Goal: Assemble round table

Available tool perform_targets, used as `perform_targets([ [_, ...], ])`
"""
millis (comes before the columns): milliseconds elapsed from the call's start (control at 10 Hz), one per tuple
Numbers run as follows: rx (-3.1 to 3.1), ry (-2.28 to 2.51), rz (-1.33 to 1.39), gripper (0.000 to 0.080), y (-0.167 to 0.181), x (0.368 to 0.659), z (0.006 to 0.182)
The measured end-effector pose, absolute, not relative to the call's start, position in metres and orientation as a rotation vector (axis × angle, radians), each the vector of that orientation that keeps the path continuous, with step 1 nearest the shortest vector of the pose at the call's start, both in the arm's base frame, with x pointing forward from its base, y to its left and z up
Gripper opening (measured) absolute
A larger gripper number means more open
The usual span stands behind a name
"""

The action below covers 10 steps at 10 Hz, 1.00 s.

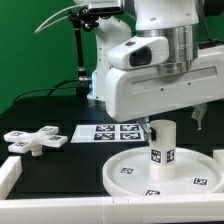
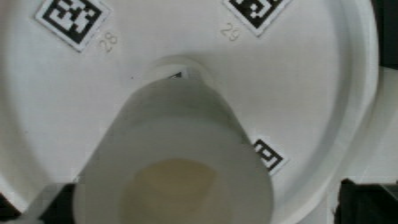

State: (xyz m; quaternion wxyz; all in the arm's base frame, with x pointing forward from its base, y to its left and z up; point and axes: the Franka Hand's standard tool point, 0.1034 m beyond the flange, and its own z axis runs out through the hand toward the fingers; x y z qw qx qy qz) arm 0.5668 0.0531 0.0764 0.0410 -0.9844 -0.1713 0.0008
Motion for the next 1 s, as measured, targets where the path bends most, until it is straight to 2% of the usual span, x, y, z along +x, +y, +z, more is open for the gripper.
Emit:
perform_targets([
  [1000,-2.676,-1.567,-0.021,0.0648,0.0446,0.5689,0.076],
])
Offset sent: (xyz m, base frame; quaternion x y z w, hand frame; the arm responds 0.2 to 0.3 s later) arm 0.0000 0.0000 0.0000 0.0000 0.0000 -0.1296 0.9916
